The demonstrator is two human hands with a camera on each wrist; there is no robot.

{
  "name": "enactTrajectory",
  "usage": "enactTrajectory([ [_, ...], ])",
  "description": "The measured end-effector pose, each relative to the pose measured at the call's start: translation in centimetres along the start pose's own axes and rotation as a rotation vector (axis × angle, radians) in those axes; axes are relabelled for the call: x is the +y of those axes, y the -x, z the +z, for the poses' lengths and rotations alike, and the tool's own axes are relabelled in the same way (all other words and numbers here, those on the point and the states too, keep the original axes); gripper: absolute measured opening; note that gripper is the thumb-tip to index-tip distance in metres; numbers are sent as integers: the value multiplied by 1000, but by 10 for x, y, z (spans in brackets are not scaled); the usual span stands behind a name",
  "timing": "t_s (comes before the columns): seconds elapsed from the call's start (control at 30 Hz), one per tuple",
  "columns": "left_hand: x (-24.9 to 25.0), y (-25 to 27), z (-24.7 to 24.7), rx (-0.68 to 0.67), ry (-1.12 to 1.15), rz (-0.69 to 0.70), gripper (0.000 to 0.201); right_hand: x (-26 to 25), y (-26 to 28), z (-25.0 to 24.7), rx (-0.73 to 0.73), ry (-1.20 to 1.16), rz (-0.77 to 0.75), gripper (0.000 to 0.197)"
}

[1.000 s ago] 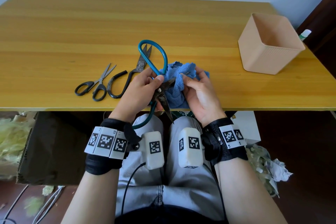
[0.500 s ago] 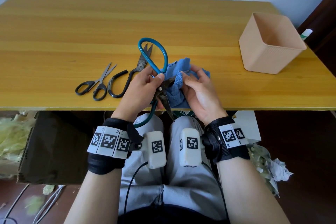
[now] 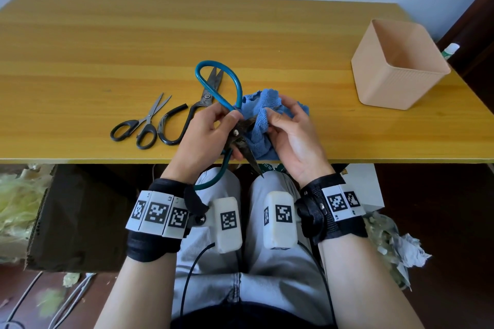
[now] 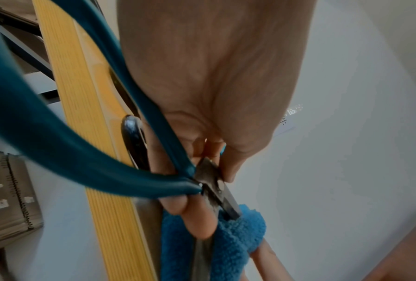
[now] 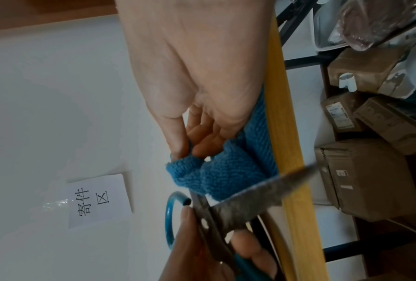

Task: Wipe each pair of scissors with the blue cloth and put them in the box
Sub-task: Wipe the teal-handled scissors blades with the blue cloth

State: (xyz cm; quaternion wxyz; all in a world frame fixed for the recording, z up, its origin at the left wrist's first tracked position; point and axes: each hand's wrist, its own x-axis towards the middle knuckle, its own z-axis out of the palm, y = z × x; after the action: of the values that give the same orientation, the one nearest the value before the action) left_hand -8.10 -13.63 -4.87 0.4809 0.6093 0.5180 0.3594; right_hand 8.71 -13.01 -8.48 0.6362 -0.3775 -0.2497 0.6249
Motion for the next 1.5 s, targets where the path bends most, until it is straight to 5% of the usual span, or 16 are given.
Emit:
enactTrajectory([
  [0.43, 6, 7, -15, -102, 101, -29, 20, 7, -2, -3, 62, -127, -22, 32],
  [0.57, 3, 6, -21, -63, 107, -31, 17, 2, -3, 0, 77, -139, -33, 6],
  [0.67, 0, 5, -26, 0, 115, -20, 13, -7, -5, 3, 94, -127, -80, 5],
  [1.07, 0, -4, -20, 124, 131, -30, 15, -47, -2, 36, -34, 518, -457, 16],
  [1.2, 0, -5, -21, 128, 84, -14, 14, -45, 0, 43, -157, 825, -455, 3],
  [1.5, -4, -9, -23, 174, -123, 22, 19, -48, 2, 47, -386, 1229, -354, 24],
])
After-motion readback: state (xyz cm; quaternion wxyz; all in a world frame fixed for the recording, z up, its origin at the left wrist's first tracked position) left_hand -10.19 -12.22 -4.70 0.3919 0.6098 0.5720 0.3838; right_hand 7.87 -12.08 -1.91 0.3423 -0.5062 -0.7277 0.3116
